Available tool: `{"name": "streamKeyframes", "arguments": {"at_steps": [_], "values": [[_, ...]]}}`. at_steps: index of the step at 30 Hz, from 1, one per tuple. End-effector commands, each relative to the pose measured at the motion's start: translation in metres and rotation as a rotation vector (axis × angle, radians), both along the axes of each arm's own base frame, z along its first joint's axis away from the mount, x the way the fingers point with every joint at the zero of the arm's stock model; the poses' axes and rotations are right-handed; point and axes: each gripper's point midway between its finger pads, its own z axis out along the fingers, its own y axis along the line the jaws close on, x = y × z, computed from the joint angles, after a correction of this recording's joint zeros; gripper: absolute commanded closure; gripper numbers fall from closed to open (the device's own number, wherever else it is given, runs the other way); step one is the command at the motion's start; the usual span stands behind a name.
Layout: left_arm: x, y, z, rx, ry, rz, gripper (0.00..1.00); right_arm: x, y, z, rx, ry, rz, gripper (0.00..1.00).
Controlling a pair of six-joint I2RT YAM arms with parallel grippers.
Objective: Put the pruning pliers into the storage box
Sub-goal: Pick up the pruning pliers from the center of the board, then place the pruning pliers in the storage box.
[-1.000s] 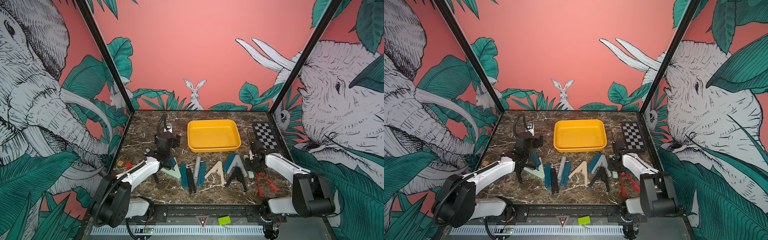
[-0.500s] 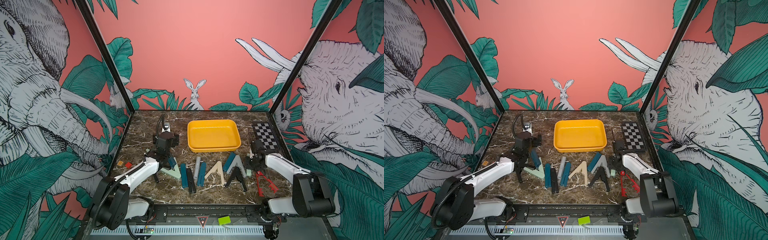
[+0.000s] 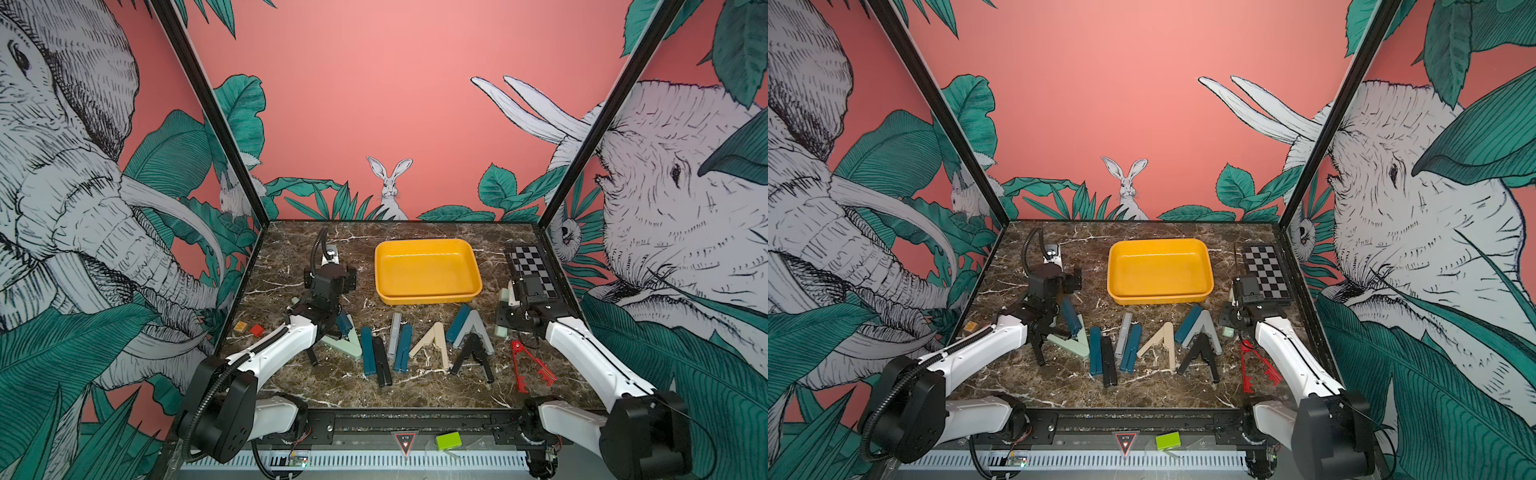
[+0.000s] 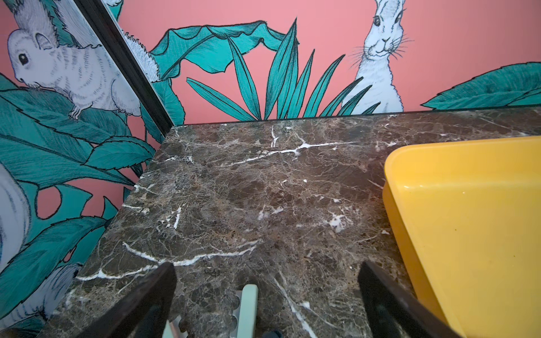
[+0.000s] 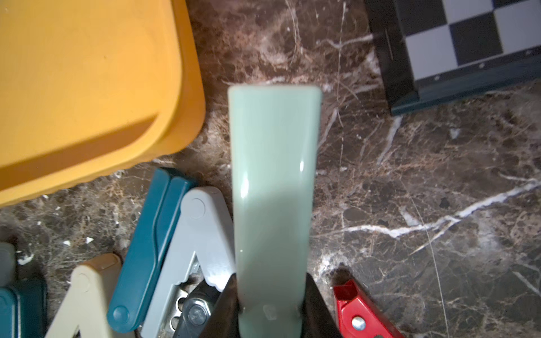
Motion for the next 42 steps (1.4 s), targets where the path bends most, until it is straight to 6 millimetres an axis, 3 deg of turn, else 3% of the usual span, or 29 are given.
{"name": "streamKeyframes", "arguments": {"at_steps": [1, 8, 16, 25, 27, 31, 42], "values": [[-0.007, 0.006, 0.008, -0.020, -0.027, 0.030, 0.01, 0.021, 0.009, 0.034, 0.041, -0.129, 0.006, 0.86], [-0.010, 0.009, 0.003, -0.031, -0.017, 0.041, 0.01, 0.057, 0.036, 0.064, 0.110, -0.262, 0.033, 0.88], [-0.013, 0.012, -0.002, -0.030, 0.011, 0.053, 0.01, 0.101, 0.076, 0.080, 0.090, -0.316, 0.116, 0.88], [-0.020, 0.030, -0.013, -0.069, 0.046, 0.109, 0.01, 0.148, 0.095, 0.066, -0.008, -0.285, 0.154, 0.88], [-0.021, 0.033, -0.014, -0.070, 0.054, 0.118, 0.01, 0.157, 0.099, 0.053, -0.043, -0.249, 0.184, 0.88], [-0.024, 0.037, -0.016, -0.073, 0.064, 0.128, 0.01, 0.165, 0.099, 0.033, -0.101, -0.191, 0.213, 0.88], [-0.025, 0.040, -0.018, -0.089, 0.070, 0.141, 0.01, 0.181, 0.098, 0.002, -0.159, -0.083, 0.242, 0.87]]}}
